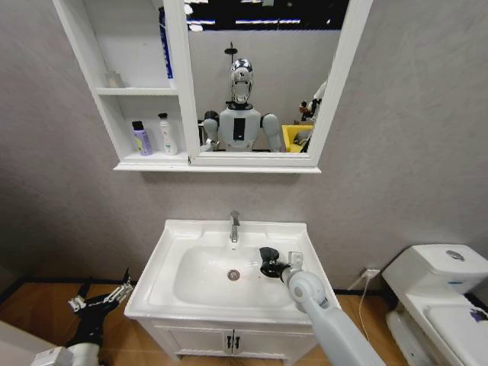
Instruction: Move facial cleanser and shampoo from washbasin to cabinet, then wipe washbasin with towel.
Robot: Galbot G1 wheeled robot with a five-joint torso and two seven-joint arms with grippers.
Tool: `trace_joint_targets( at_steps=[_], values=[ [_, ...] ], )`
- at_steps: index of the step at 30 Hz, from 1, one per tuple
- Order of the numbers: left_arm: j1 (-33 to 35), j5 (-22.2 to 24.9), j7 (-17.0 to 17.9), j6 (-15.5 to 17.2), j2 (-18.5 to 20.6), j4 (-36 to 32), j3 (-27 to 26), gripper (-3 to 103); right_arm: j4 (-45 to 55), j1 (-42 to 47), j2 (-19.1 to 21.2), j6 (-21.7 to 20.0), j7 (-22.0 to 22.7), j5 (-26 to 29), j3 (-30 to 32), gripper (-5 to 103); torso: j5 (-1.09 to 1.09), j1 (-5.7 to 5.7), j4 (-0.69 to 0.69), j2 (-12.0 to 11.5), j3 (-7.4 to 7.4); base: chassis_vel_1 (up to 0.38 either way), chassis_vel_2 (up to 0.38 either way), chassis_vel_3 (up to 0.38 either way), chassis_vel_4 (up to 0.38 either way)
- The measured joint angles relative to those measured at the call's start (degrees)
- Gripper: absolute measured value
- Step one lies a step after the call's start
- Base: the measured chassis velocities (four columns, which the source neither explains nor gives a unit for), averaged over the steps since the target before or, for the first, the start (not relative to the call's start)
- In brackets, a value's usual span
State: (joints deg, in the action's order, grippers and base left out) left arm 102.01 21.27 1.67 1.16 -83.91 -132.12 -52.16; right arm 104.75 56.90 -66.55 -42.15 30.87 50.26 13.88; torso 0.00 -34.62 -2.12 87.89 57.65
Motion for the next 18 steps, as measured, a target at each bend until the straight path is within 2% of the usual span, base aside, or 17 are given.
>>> trace_joint_targets(
  at_steps=[8,18],
  values=[
    [0.0,0.0,0.01,0.0,0.0,0.0,0.0,100,-1.59,-0.02,-1.0,-0.19,-0.33,-1.42,-0.79,2,0.0,0.0,-0.02,0.0,0.0,0.0,0.0,0.0,0.0],
    [0.0,0.0,0.01,0.0,0.0,0.0,0.0,100,-1.71,0.9,-0.09,-0.11,-0.02,-5.33,-0.73,2,0.0,0.0,-0.01,0.0,0.0,0.0,0.0,0.0,0.0]
  ],
)
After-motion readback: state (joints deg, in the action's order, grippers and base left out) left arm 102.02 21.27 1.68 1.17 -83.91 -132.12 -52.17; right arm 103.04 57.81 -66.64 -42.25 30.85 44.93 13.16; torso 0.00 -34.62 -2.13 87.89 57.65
